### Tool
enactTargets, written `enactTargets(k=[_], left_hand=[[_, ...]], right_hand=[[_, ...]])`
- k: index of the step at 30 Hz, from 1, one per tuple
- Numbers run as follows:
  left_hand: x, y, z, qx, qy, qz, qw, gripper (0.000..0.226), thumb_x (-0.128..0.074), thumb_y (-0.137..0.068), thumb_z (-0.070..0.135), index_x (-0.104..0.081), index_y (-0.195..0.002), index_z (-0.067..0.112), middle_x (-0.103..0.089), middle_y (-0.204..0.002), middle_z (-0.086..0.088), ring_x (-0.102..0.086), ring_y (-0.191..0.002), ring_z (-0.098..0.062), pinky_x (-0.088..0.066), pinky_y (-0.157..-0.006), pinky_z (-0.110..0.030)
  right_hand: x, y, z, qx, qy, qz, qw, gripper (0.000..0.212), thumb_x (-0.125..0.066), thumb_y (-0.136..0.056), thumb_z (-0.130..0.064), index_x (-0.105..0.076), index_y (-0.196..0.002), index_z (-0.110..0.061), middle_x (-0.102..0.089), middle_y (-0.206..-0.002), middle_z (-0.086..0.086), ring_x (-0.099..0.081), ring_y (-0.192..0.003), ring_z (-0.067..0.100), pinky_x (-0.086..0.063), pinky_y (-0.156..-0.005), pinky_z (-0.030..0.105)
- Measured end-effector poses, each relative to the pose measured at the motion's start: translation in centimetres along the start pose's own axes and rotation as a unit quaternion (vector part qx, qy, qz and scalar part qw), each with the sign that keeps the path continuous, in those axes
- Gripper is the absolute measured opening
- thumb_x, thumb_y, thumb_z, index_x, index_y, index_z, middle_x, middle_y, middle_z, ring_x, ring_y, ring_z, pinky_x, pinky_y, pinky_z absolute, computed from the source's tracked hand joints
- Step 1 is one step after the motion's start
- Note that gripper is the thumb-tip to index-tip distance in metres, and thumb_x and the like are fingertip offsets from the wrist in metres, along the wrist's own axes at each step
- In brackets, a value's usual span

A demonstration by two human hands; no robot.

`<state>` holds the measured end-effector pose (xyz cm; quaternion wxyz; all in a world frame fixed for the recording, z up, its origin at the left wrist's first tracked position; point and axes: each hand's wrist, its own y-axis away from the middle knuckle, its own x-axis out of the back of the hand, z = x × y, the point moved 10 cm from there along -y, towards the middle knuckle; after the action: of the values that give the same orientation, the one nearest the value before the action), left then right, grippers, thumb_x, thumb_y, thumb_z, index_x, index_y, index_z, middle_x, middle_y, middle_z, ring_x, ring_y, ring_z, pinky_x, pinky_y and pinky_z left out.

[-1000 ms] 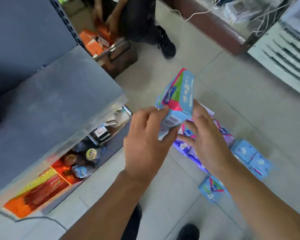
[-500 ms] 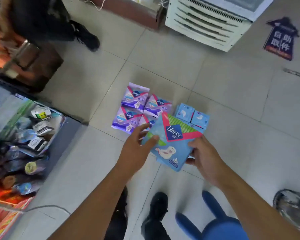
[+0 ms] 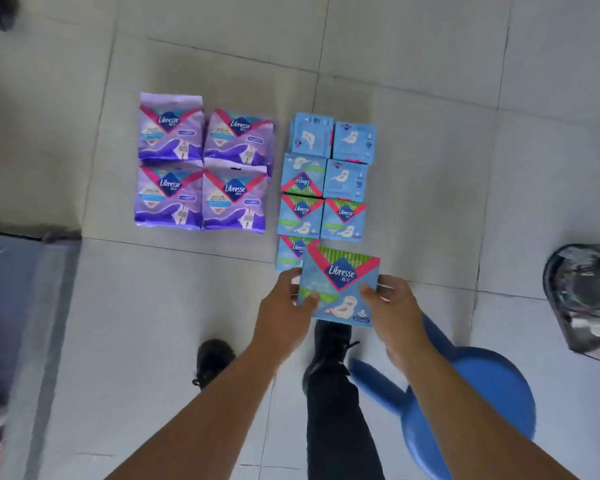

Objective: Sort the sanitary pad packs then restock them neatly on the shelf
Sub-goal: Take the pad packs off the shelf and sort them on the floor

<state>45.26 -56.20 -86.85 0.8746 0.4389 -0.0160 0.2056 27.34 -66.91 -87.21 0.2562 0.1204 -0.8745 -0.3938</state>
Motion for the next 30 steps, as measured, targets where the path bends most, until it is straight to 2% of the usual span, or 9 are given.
enactTargets(k=[2, 4, 8, 12, 15, 17, 21, 25, 30], left_hand=[[-2.8, -3.1, -1.9, 0.003, -0.040, 0.002, 0.999, 0.031, -0.062, -0.091, 0.019, -0.053, -0.120, 0.028, -0.066, -0.101, 0.008, -0.062, -0.088, -0.010, -0.040, -0.064, -0.006], [-5.6, -7.0, -3.6, 0.001, -0.057, 0.007, 0.998, 0.033, -0.060, -0.090, 0.014, -0.055, -0.122, 0.024, -0.063, -0.100, 0.007, -0.061, -0.091, -0.013, -0.037, -0.061, -0.005], [-11.7, -15.0, -7.9, 0.022, -0.070, -0.012, 0.997, 0.026, -0.055, -0.091, 0.011, -0.058, -0.117, 0.016, -0.060, -0.107, 0.004, -0.059, -0.100, -0.015, -0.036, -0.067, -0.014], [-14.5, -20.7, -11.3, 0.043, -0.101, -0.023, 0.994, 0.031, -0.050, -0.095, 0.016, -0.056, -0.124, 0.012, -0.062, -0.117, 0.001, -0.055, -0.099, -0.013, -0.034, -0.078, -0.019], [-14.1, -22.9, -13.0, 0.047, -0.102, 0.006, 0.994, 0.032, -0.048, -0.096, 0.015, -0.055, -0.127, 0.011, -0.061, -0.120, -0.001, -0.054, -0.102, -0.013, -0.036, -0.082, -0.019], [-13.3, -23.4, -13.9, 0.052, -0.110, 0.019, 0.992, 0.031, -0.047, -0.096, 0.016, -0.054, -0.126, 0.012, -0.060, -0.118, -0.001, -0.053, -0.100, -0.013, -0.038, -0.082, -0.022], [-11.3, -22.7, -14.6, 0.065, -0.132, 0.024, 0.989, 0.032, -0.047, -0.096, 0.018, -0.055, -0.127, 0.014, -0.057, -0.116, 0.001, -0.051, -0.099, -0.012, -0.038, -0.082, -0.022], [-8.5, -19.4, -12.0, 0.055, -0.140, 0.053, 0.987, 0.028, -0.050, -0.096, 0.021, -0.057, -0.123, 0.016, -0.060, -0.114, 0.003, -0.052, -0.098, -0.010, -0.034, -0.082, -0.019], [-1.7, -12.1, -4.3, -0.011, -0.163, 0.156, 0.974, 0.027, -0.054, -0.094, 0.026, -0.058, -0.120, 0.020, -0.062, -0.117, -0.002, -0.059, -0.107, -0.019, -0.042, -0.088, -0.026]], right_hand=[[-0.2, -4.4, 3.3, -0.010, 0.034, -0.013, 0.999, 0.019, -0.064, -0.093, -0.020, -0.058, -0.109, -0.011, -0.071, -0.101, 0.004, -0.071, -0.087, 0.020, -0.052, -0.060, 0.023], [-0.1, -9.3, 6.6, -0.020, 0.049, -0.016, 0.998, 0.021, -0.065, -0.092, -0.024, -0.057, -0.107, -0.013, -0.071, -0.106, 0.004, -0.071, -0.089, 0.020, -0.058, -0.073, 0.034], [0.2, -18.1, 12.6, -0.034, 0.044, -0.010, 0.998, 0.022, -0.065, -0.093, -0.024, -0.051, -0.108, -0.017, -0.065, -0.111, 0.001, -0.067, -0.085, 0.013, -0.055, -0.066, 0.024], [-1.0, -24.9, 17.3, -0.054, 0.011, -0.004, 0.998, 0.022, -0.066, -0.092, -0.019, -0.051, -0.108, -0.017, -0.064, -0.115, 0.006, -0.067, -0.094, 0.020, -0.057, -0.079, 0.037], [-2.8, -28.0, 19.2, -0.054, 0.010, -0.009, 0.998, 0.019, -0.065, -0.093, -0.019, -0.051, -0.106, -0.019, -0.064, -0.114, 0.006, -0.067, -0.091, 0.018, -0.057, -0.076, 0.035], [-3.9, -29.1, 19.9, -0.047, 0.023, -0.013, 0.999, 0.020, -0.064, -0.094, -0.023, -0.051, -0.108, -0.020, -0.065, -0.116, 0.004, -0.068, -0.097, 0.019, -0.057, -0.082, 0.036], [-5.1, -29.0, 18.5, -0.021, 0.061, -0.014, 0.998, 0.022, -0.059, -0.096, -0.025, -0.057, -0.117, -0.020, -0.064, -0.117, -0.001, -0.066, -0.102, 0.019, -0.055, -0.091, 0.039], [-4.0, -25.0, 14.4, 0.013, 0.186, -0.035, 0.982, 0.038, -0.052, -0.100, -0.025, -0.050, -0.136, -0.013, -0.057, -0.133, 0.004, -0.058, -0.116, 0.018, -0.045, -0.085, 0.025], [-5.1, -14.3, 1.9, 0.230, 0.359, -0.079, 0.901, 0.032, -0.051, -0.099, -0.021, -0.057, -0.128, -0.010, -0.062, -0.124, 0.009, -0.057, -0.115, 0.028, -0.045, -0.093, 0.035]])
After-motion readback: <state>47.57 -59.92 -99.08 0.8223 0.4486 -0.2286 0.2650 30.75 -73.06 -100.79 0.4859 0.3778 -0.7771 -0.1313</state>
